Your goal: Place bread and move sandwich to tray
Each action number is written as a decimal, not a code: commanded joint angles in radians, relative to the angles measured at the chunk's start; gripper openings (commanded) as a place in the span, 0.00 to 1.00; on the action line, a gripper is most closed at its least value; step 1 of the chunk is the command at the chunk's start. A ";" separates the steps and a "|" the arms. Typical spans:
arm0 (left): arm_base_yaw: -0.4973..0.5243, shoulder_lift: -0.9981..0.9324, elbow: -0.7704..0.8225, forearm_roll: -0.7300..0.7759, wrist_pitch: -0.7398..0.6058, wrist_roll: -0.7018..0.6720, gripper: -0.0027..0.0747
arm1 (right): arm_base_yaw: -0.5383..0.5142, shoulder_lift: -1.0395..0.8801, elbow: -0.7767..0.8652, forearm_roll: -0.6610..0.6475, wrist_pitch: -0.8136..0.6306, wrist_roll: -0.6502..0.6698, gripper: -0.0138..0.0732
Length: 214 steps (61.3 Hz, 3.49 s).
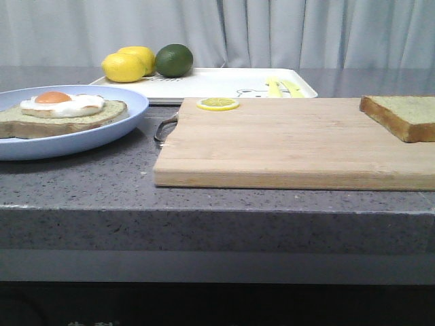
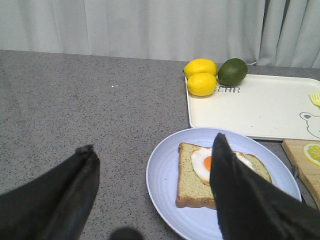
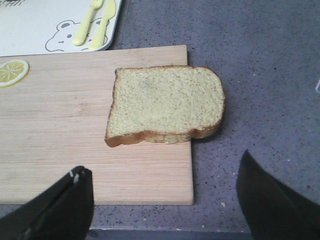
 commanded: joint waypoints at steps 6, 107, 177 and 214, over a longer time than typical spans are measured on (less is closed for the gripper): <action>0.001 0.011 -0.035 0.003 -0.074 0.000 0.67 | -0.002 0.017 -0.029 0.080 -0.078 -0.005 0.86; -0.043 0.011 -0.035 0.003 -0.077 0.000 0.67 | -0.635 1.034 -0.395 0.897 0.510 -0.651 0.86; -0.043 0.011 -0.035 0.009 -0.077 0.000 0.67 | -0.562 1.172 -0.418 0.939 0.619 -0.681 0.38; -0.043 0.011 -0.035 0.011 -0.077 0.000 0.67 | -0.533 0.866 -0.418 1.028 0.619 -0.678 0.16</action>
